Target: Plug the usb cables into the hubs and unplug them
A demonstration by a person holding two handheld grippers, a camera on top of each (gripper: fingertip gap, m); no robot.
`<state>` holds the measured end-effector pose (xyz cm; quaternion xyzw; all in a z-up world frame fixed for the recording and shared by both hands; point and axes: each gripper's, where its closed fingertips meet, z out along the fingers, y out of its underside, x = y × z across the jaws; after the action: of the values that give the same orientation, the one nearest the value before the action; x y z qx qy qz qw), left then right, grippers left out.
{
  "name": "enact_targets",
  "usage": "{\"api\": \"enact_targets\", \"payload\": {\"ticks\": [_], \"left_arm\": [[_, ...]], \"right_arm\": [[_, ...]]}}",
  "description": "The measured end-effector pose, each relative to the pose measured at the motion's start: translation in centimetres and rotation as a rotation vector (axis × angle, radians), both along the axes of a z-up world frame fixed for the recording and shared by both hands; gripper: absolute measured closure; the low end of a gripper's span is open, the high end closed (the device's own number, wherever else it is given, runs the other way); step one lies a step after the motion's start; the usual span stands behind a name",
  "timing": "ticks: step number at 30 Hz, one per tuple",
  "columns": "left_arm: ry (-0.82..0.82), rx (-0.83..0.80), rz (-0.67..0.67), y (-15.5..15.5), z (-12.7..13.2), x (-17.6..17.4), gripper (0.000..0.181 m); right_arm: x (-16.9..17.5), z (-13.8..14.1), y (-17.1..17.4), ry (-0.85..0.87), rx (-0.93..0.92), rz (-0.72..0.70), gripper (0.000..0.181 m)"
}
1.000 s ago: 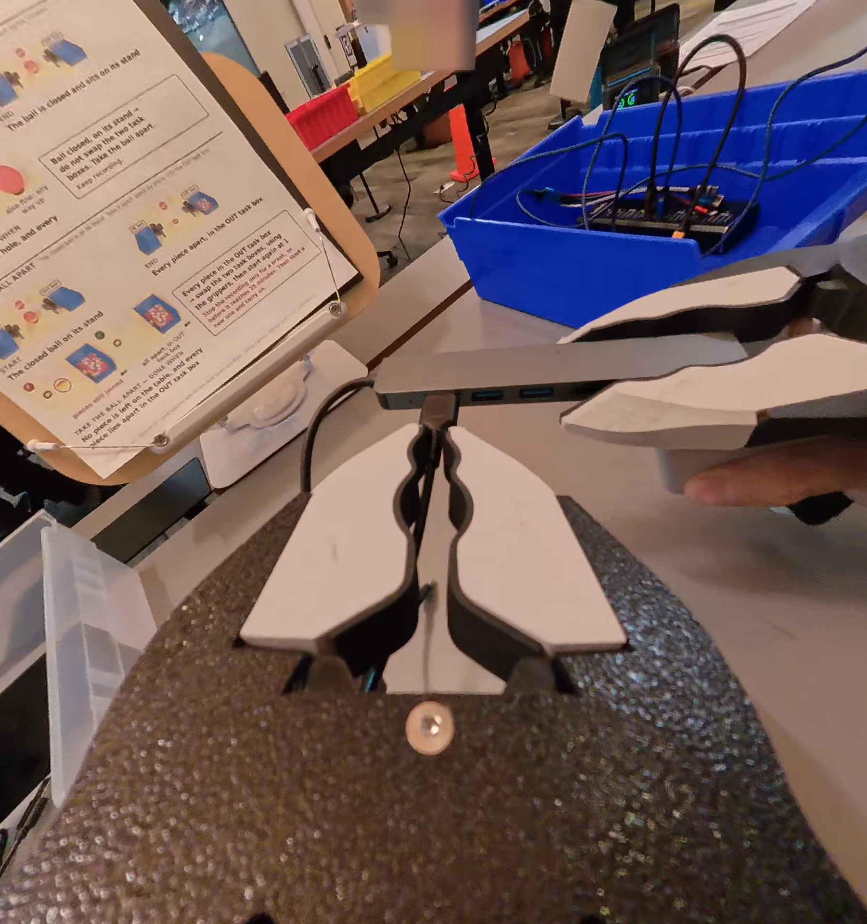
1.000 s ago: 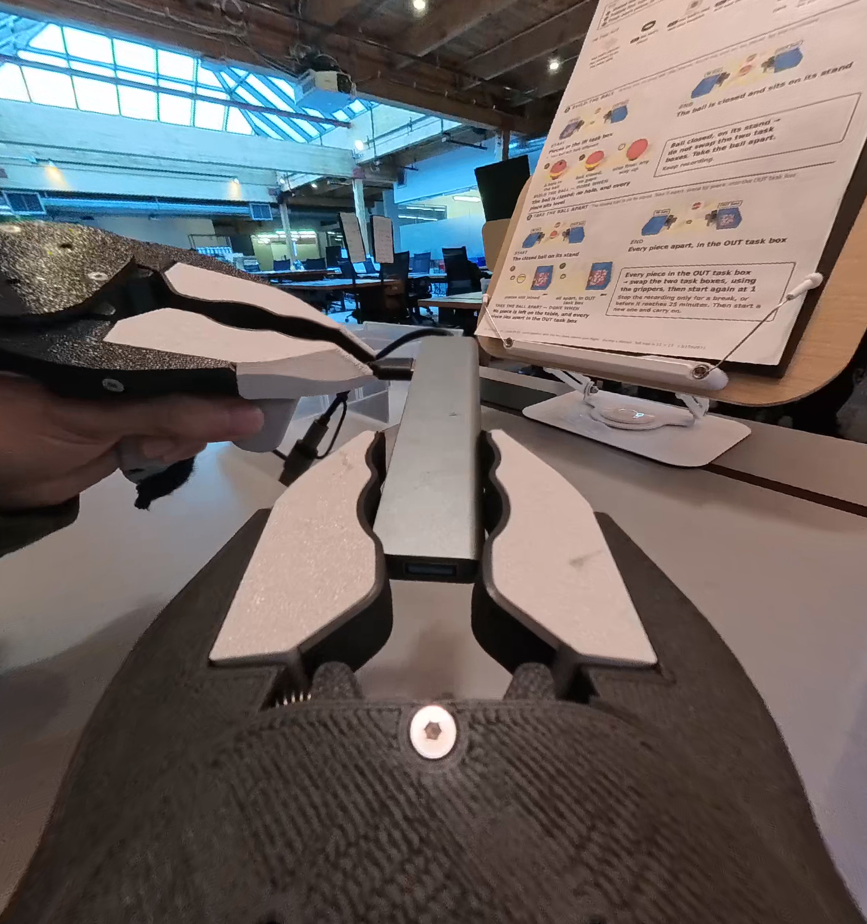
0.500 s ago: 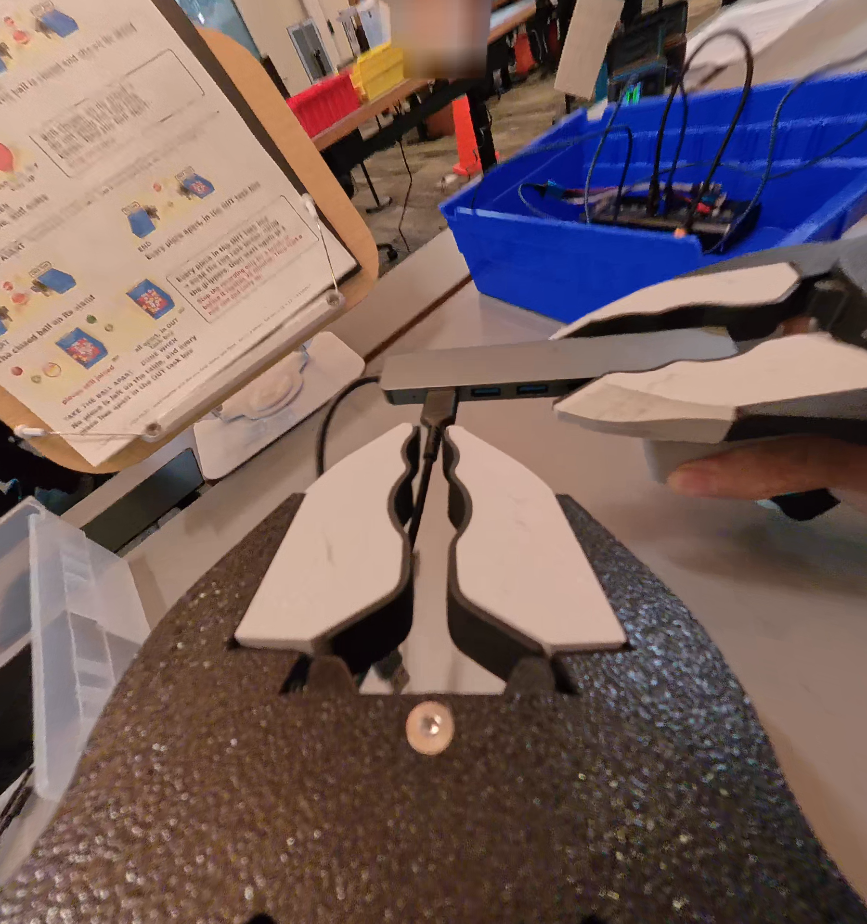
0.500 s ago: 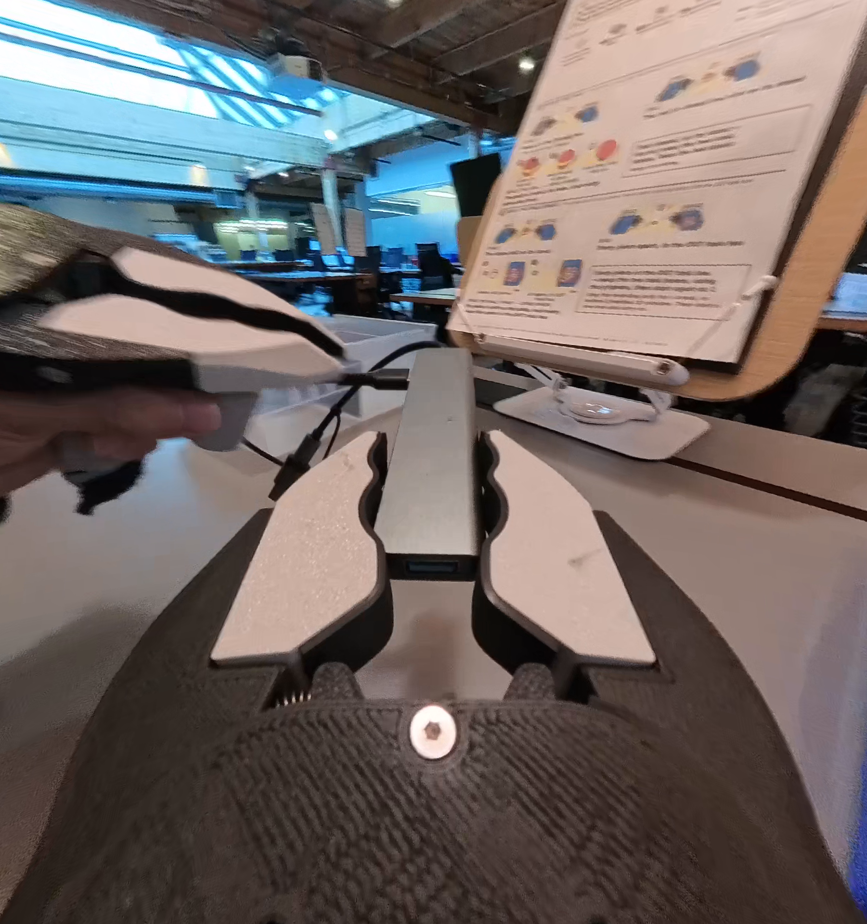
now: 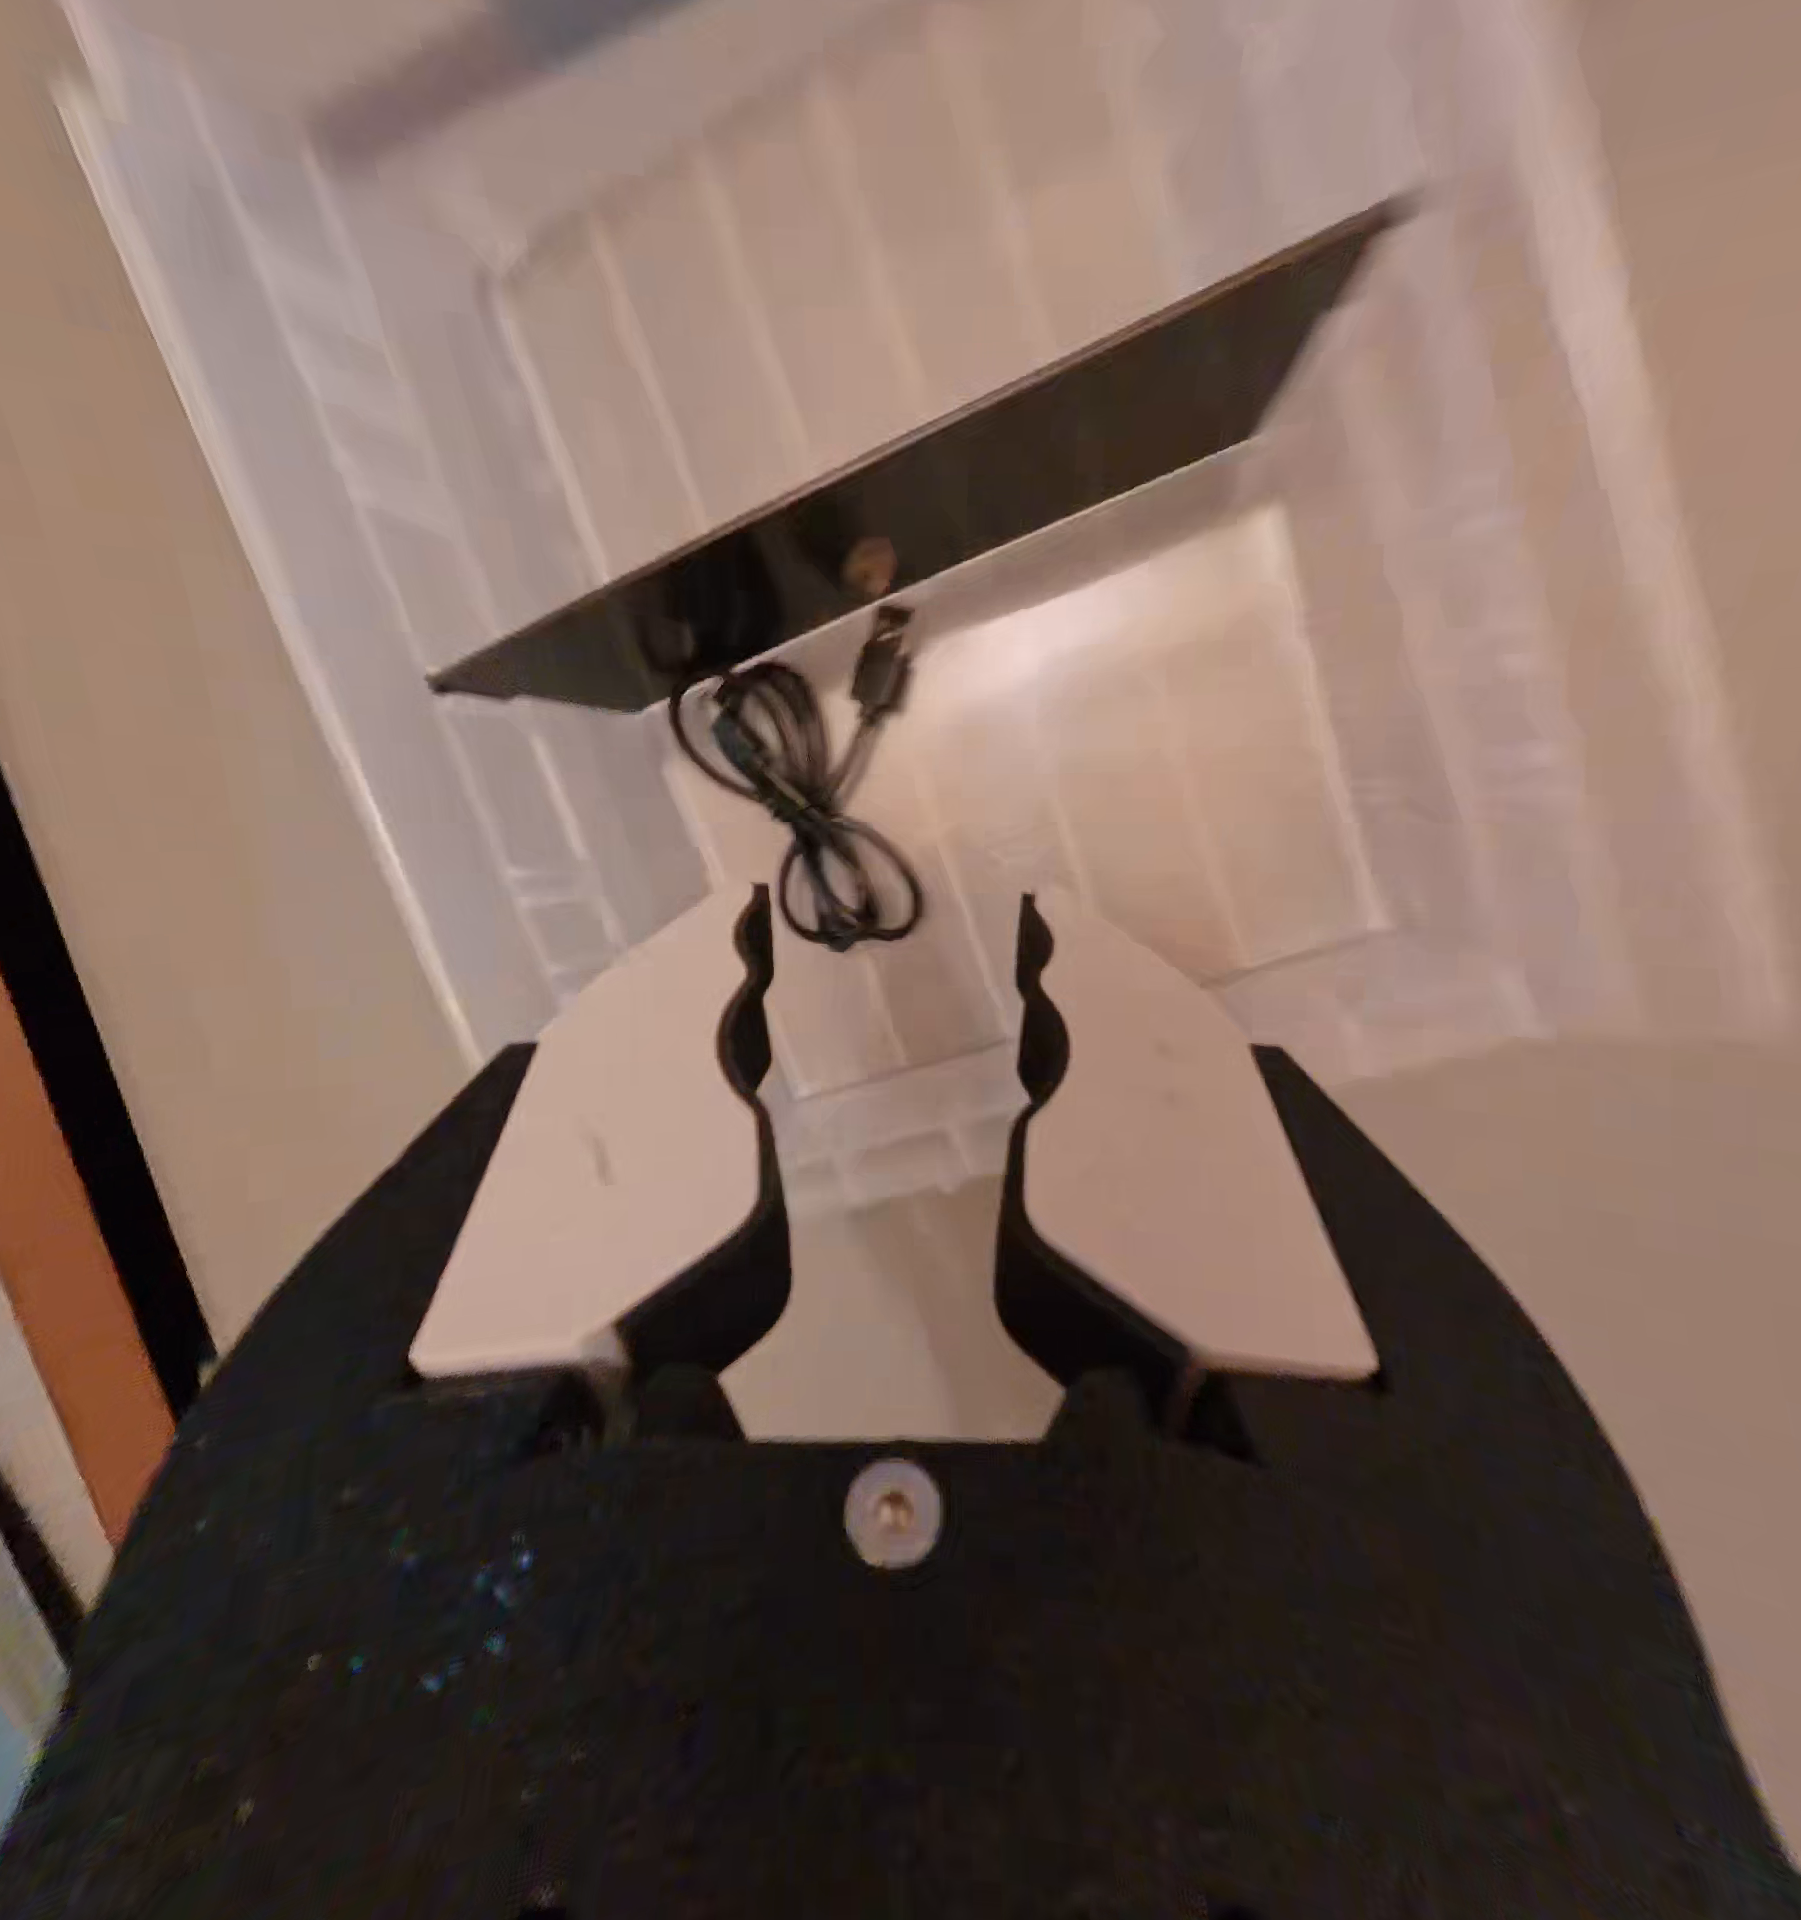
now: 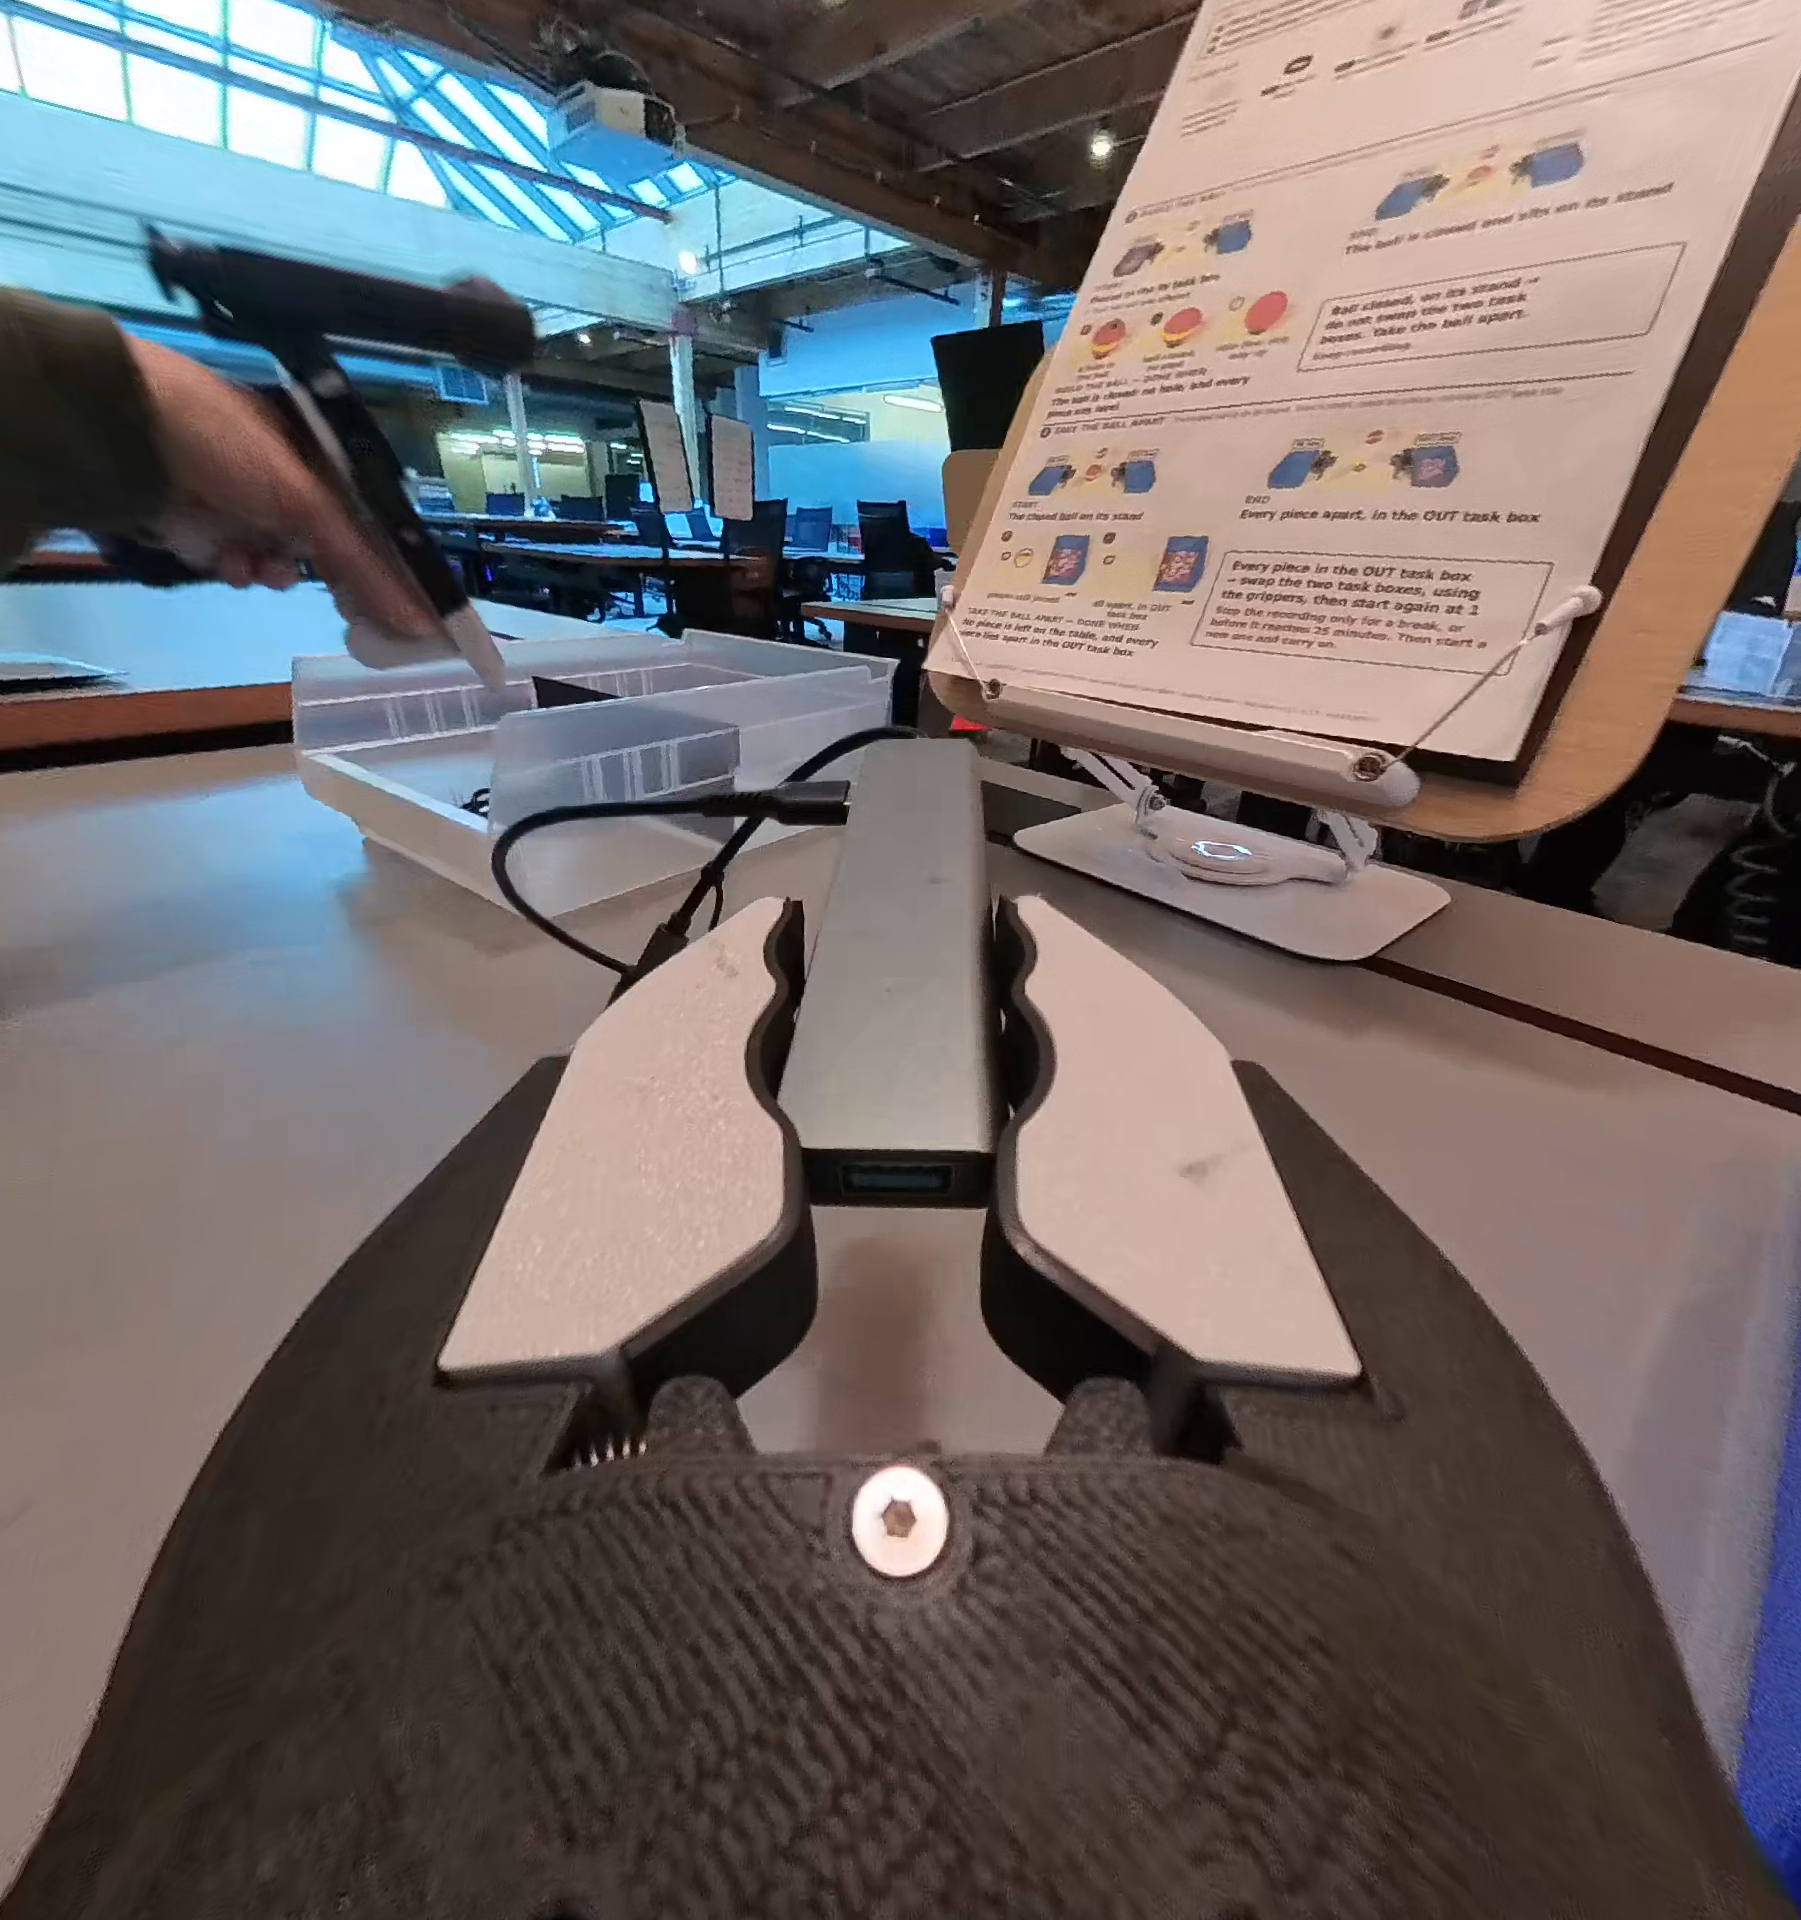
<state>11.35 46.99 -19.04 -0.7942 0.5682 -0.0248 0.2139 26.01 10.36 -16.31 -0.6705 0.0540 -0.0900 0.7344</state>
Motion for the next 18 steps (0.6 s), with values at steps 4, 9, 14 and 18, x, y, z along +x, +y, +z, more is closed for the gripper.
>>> {"api": "enact_targets", "payload": {"ticks": [4,9,14,18], "left_arm": [[0.128,-0.07,0.078,2.6,-4.5,-1.3,0.138],[0.269,-0.061,0.057,3.8,-7.8,-1.9,0.142],[0.273,0.054,0.024,5.1,-8.6,-1.5,0.148],[0.252,0.053,0.006,4.6,-8.0,-1.8,0.171]], "right_arm": [[-0.2,0.1,0.1,0.015,0.014,0.033,0.146],[0.2,0.4,-0.2,0.057,0.047,0.048,0.146],[0.1,0.4,-0.2,0.062,0.047,0.063,0.146],[0.0,0.4,-0.2,0.055,0.049,0.062,0.146]]}}
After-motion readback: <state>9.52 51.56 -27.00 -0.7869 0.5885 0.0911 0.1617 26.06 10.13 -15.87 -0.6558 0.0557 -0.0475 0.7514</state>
